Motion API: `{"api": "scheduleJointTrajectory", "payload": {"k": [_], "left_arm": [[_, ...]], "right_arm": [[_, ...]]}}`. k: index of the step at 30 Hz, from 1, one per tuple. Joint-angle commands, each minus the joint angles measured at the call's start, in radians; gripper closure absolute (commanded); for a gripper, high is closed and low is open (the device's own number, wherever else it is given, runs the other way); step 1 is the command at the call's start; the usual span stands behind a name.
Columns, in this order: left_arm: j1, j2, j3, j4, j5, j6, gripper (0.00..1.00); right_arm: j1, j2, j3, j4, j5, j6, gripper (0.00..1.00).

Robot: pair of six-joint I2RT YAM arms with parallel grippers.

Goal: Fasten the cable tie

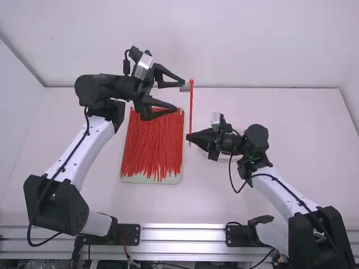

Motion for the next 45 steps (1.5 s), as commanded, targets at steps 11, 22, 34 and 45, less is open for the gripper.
{"api": "scheduleJointTrajectory", "payload": {"k": [11, 22, 34, 45], "left_arm": [[0.105, -0.003, 0.005, -0.085, -0.017, 0.092, 0.01], [0.101, -0.003, 0.003, -0.318, -0.056, 0.283, 0.01], [0.099, -0.003, 0.003, -0.348, -0.132, 0.325, 0.01], [0.098, -0.003, 0.003, -0.477, -0.216, 0.401, 0.01]], "right_arm": [[-0.077, 0.006, 0.028, 0.006, 0.152, 0.048, 1.0], [-0.058, 0.006, 0.192, -0.34, 0.433, -0.071, 1.0], [0.055, 0.006, 0.303, -0.571, 1.051, -0.113, 1.0], [0.097, 0.029, 0.302, -0.673, 1.39, -0.081, 1.0]]}}
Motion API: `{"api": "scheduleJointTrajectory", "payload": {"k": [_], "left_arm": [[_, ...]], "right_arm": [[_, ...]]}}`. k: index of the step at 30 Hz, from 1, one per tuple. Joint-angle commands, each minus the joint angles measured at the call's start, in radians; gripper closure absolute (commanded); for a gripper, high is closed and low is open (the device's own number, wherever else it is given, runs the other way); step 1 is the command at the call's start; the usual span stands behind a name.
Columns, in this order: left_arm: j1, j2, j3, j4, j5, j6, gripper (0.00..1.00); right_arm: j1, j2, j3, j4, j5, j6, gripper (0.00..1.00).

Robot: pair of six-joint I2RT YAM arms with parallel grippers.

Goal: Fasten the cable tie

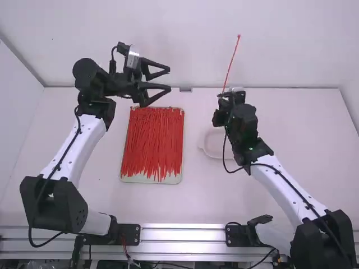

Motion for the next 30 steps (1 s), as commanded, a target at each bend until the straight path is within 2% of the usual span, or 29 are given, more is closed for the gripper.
{"api": "scheduleJointTrajectory", "payload": {"k": [1, 7, 13, 23, 30], "left_arm": [[-0.003, -0.003, 0.003, -0.022, -0.036, 0.048, 0.01], [-0.001, -0.003, 0.003, -0.034, -0.045, 0.053, 0.01], [-0.005, -0.003, 0.003, -0.059, -0.046, 0.048, 0.01], [-0.013, -0.004, 0.002, -0.131, -0.041, 0.065, 0.01], [-0.083, -0.006, 0.002, -0.135, -0.039, 0.073, 0.01]], "right_arm": [[0.015, 0.023, 0.032, -0.014, 0.147, 0.013, 1.0], [0.076, 0.062, 0.032, -0.043, 0.365, 0.039, 1.0], [0.169, 0.076, 0.032, -0.077, 0.573, 0.063, 1.0], [0.419, 0.076, 0.034, -0.086, 0.994, 0.051, 1.0], [0.537, 0.076, 0.058, -0.09, 1.132, 0.0, 1.0]]}}
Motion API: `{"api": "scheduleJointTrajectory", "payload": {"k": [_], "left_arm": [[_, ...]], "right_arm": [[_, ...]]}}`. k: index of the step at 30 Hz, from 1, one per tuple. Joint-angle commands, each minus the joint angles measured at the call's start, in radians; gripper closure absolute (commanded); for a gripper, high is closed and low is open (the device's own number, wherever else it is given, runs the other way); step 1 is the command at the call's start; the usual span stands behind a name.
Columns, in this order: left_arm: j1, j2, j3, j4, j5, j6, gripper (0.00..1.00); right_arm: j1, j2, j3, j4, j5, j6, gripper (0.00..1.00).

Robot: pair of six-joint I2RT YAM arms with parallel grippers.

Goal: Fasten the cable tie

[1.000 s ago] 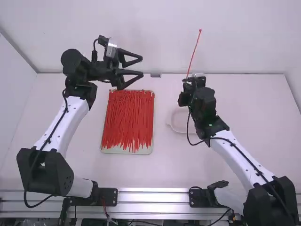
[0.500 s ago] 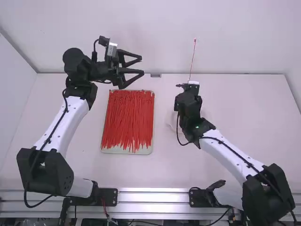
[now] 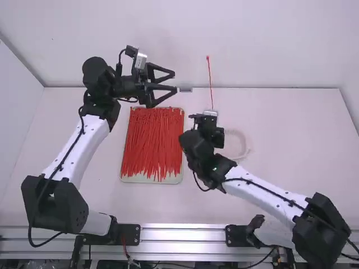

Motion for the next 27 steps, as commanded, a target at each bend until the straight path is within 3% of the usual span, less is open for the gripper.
{"api": "scheduleJointTrajectory", "payload": {"k": [1, 10, 22, 27], "left_arm": [[-0.038, -0.006, 0.002, 0.005, -0.006, 0.019, 0.01], [-0.08, -0.007, 0.002, 0.008, -0.06, 0.032, 0.01], [-0.114, -0.011, 0.002, 0.135, -0.174, -0.05, 0.01], [-0.109, -0.011, 0.002, 0.14, -0.216, -0.05, 0.21]], "right_arm": [[0.041, 0.006, 0.053, 0.002, 0.148, -0.024, 1.0], [0.157, 0.059, 0.116, 0.006, 0.374, -0.057, 1.0], [0.16, 0.146, 0.162, 0.006, 0.375, -0.076, 1.0], [0.192, 0.148, 0.162, 0.003, 0.379, -0.076, 1.0]]}}
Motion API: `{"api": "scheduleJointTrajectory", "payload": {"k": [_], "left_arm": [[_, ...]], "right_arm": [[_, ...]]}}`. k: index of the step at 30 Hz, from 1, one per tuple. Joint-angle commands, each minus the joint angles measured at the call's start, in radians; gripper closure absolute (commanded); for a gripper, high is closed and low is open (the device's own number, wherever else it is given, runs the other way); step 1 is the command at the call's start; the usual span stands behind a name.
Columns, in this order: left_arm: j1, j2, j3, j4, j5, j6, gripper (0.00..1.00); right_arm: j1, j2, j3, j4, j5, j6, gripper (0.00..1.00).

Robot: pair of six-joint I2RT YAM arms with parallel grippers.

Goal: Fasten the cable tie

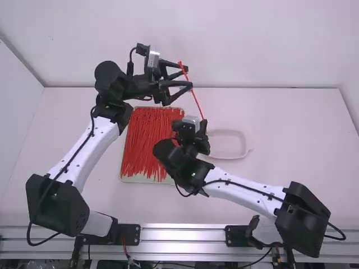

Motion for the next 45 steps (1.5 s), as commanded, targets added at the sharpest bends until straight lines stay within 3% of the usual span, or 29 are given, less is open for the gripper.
{"api": "scheduleJointTrajectory", "payload": {"k": [1, 2, 3, 12, 20, 23, 32, 33, 35, 39, 41, 45], "left_arm": [[-0.004, -0.011, 0.002, 0.011, -0.029, -0.003, 0.28], [-0.004, -0.011, 0.002, 0.013, -0.029, -0.003, 0.32], [0.0, -0.011, 0.002, 0.016, -0.029, -0.004, 0.44], [0.004, -0.011, 0.002, 0.031, -0.062, -0.053, 0.74], [-0.002, -0.011, 0.003, 0.032, -0.082, -0.051, 0.82], [-0.002, -0.011, 0.002, 0.031, -0.091, -0.063, 0.98], [-0.002, -0.011, 0.002, 0.031, -0.104, -0.064, 0.98], [-0.002, -0.011, 0.002, 0.03, -0.104, -0.051, 0.98], [0.006, -0.011, 0.003, 0.011, -0.105, -0.031, 0.98], [0.044, -0.011, 0.003, -0.024, -0.108, -0.032, 0.98], [0.066, -0.011, 0.003, -0.037, -0.108, -0.031, 0.98], [0.106, -0.011, 0.003, -0.072, -0.108, -0.009, 0.98]], "right_arm": [[0.011, 0.004, 0.044, 0.003, 0.024, 0.0, 1.0], [0.009, 0.004, 0.044, 0.003, 0.024, 0.0, 1.0], [0.002, 0.004, 0.044, 0.002, 0.024, 0.004, 1.0], [0.008, 0.004, 0.044, 0.006, 0.024, 0.011, 1.0], [-0.005, 0.004, 0.044, 0.013, 0.02, 0.011, 1.0], [-0.005, 0.004, 0.044, 0.014, 0.02, 0.011, 1.0], [-0.006, 0.004, 0.044, 0.013, -0.023, 0.011, 0.99], [-0.006, 0.004, 0.044, 0.014, -0.036, 0.011, 0.92], [-0.006, 0.004, 0.044, 0.029, -0.085, 0.01, 0.69], [-0.025, 0.002, 0.044, 0.055, -0.208, 0.001, 0.36], [-0.027, -0.001, 0.045, 0.058, -0.28, 0.0, 0.26], [-0.004, -0.027, 0.045, 0.051, -0.386, -0.042, 0.18]]}}
